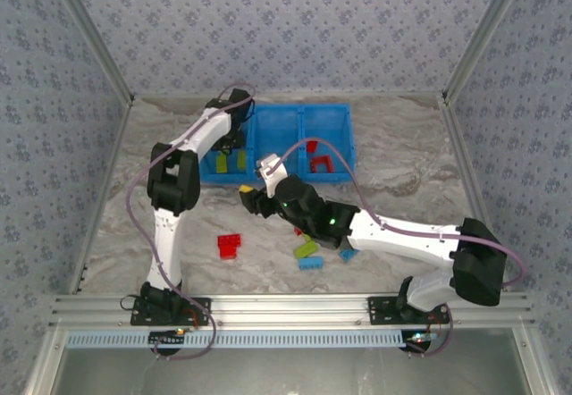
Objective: Sort the legos into containers by color
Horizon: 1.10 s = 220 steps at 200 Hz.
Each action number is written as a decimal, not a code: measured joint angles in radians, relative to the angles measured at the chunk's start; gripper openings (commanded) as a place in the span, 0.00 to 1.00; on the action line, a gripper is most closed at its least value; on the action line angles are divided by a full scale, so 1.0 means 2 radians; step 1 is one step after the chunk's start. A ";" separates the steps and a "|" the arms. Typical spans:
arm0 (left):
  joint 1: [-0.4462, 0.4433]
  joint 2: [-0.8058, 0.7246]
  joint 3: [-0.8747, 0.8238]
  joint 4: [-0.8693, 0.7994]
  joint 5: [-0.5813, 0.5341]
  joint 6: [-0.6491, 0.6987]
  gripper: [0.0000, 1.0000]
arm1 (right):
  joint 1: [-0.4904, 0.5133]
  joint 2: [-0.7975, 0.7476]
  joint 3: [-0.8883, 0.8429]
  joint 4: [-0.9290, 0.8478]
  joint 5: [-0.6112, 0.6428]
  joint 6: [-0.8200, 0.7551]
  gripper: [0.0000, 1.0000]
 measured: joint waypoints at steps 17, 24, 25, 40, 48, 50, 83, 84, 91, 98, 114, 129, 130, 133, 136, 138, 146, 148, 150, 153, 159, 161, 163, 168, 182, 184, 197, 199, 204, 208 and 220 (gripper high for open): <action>-0.002 -0.038 -0.013 0.003 -0.008 -0.002 0.41 | 0.000 -0.007 -0.005 -0.012 0.000 0.004 0.64; -0.002 -0.064 -0.028 0.009 -0.011 -0.002 0.41 | 0.000 -0.008 -0.006 -0.017 0.000 0.005 0.63; -0.002 -0.067 -0.029 0.009 -0.011 -0.002 0.41 | 0.000 -0.008 -0.006 -0.017 0.000 0.005 0.63; -0.002 -0.136 -0.071 0.017 -0.016 -0.008 0.41 | 0.001 -0.007 -0.007 -0.034 -0.002 0.010 0.63; -0.003 -0.183 -0.100 0.025 -0.016 -0.012 0.42 | 0.002 -0.005 -0.007 -0.045 -0.002 0.015 0.63; -0.003 -0.189 -0.105 0.026 -0.017 -0.013 0.42 | 0.003 -0.004 -0.007 -0.048 -0.001 0.016 0.64; -0.026 -0.385 -0.216 0.051 -0.011 -0.019 0.47 | 0.025 0.049 0.025 -0.112 0.001 0.053 0.65; -0.027 -0.389 -0.219 0.051 -0.011 -0.019 0.47 | 0.025 0.050 0.026 -0.113 0.001 0.054 0.65; -0.041 -0.430 -0.241 0.054 -0.007 -0.017 0.48 | 0.032 0.067 0.038 -0.129 0.000 0.065 0.65; -0.056 -0.471 -0.264 0.056 0.001 -0.015 0.49 | 0.040 0.085 0.051 -0.142 0.000 0.078 0.65; -0.086 -0.562 -0.317 0.064 0.033 -0.009 0.53 | 0.055 0.129 0.089 -0.172 -0.004 0.105 0.64; -0.096 -0.642 -0.361 0.062 0.072 -0.006 0.53 | 0.070 0.165 0.123 -0.188 -0.012 0.115 0.63; -0.096 -0.645 -0.362 0.061 0.074 -0.006 0.53 | 0.071 0.168 0.126 -0.189 -0.013 0.115 0.62; -0.096 -0.660 -0.369 0.059 0.082 -0.006 0.53 | 0.073 0.173 0.131 -0.191 -0.014 0.115 0.62; -0.096 -0.670 -0.374 0.057 0.089 -0.006 0.53 | 0.077 0.179 0.136 -0.193 -0.015 0.114 0.61; -0.096 -0.677 -0.377 0.054 0.094 -0.006 0.53 | 0.079 0.182 0.139 -0.195 -0.016 0.115 0.61; -0.096 -0.700 -0.384 0.043 0.112 -0.006 0.53 | 0.088 0.195 0.152 -0.203 -0.019 0.111 0.59; -0.096 -0.706 -0.384 0.039 0.116 -0.006 0.53 | 0.090 0.199 0.156 -0.205 -0.020 0.109 0.59; -0.096 -0.712 -0.385 0.035 0.121 -0.006 0.53 | 0.091 0.201 0.158 -0.208 -0.021 0.107 0.59; -0.096 -0.719 -0.385 0.030 0.127 -0.006 0.53 | 0.094 0.206 0.164 -0.212 -0.023 0.107 0.59; -0.096 -0.733 -0.385 0.022 0.141 -0.006 0.53 | 0.099 0.215 0.174 -0.223 -0.026 0.104 0.59; -0.096 -0.736 -0.385 0.019 0.144 -0.006 0.53 | 0.100 0.217 0.177 -0.226 -0.027 0.104 0.59; -0.096 -0.741 -0.385 0.018 0.149 -0.006 0.53 | 0.101 0.221 0.181 -0.230 -0.028 0.103 0.59; -0.096 -0.750 -0.385 0.011 0.160 -0.006 0.54 | 0.103 0.229 0.190 -0.238 -0.032 0.103 0.59; -0.097 -0.767 -0.385 -0.002 0.190 -0.006 0.55 | 0.105 0.245 0.201 -0.251 -0.046 0.104 0.65; -0.097 -0.769 -0.385 -0.004 0.194 -0.006 0.55 | 0.104 0.247 0.201 -0.253 -0.047 0.103 0.67; -0.097 -0.778 -0.385 -0.011 0.219 -0.006 0.55 | 0.101 0.252 0.200 -0.267 -0.054 0.105 0.73; -0.097 -0.778 -0.385 -0.012 0.223 -0.006 0.56 | 0.100 0.253 0.200 -0.270 -0.055 0.103 0.75; -0.097 -0.781 -0.385 -0.016 0.231 -0.008 0.56 | 0.098 0.254 0.200 -0.274 -0.055 0.107 0.76; -0.097 -0.782 -0.385 -0.017 0.236 -0.008 0.56 | 0.096 0.255 0.200 -0.278 -0.056 0.109 0.78; -0.097 -0.785 -0.385 -0.018 0.249 -0.011 0.56 | 0.089 0.257 0.200 -0.284 -0.060 0.113 0.84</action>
